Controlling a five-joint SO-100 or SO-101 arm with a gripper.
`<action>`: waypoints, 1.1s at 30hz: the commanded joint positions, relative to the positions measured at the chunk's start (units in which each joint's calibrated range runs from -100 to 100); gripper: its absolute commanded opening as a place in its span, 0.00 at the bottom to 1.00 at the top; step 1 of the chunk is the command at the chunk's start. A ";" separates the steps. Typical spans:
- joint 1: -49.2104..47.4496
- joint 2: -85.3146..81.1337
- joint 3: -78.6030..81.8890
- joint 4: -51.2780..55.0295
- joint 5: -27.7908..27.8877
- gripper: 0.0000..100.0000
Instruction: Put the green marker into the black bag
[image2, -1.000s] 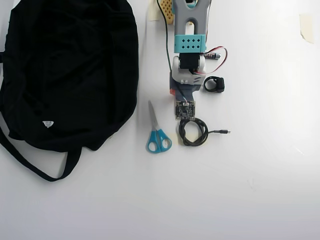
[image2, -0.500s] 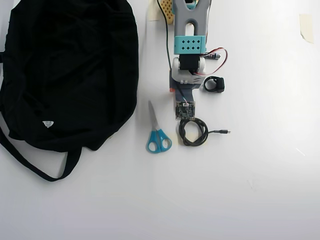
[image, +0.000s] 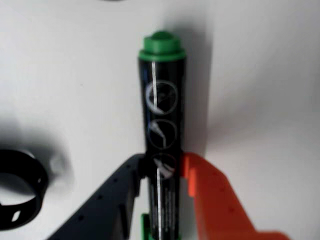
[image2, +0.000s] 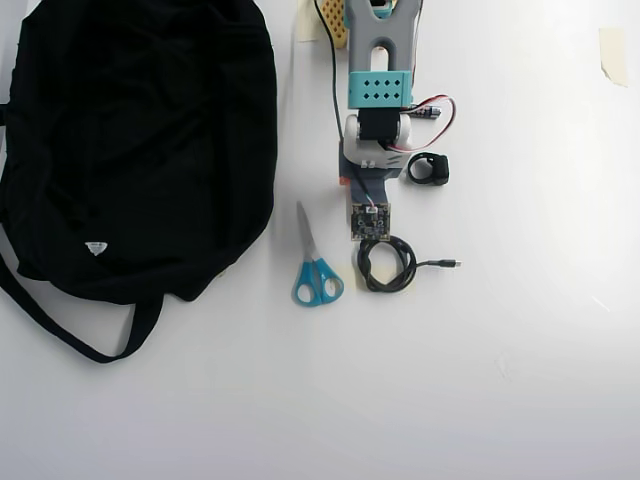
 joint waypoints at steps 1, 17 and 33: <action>0.12 -3.53 -2.48 0.58 0.18 0.02; 0.71 -7.18 -2.57 3.85 0.23 0.02; 0.79 -11.50 -2.57 6.52 0.28 0.02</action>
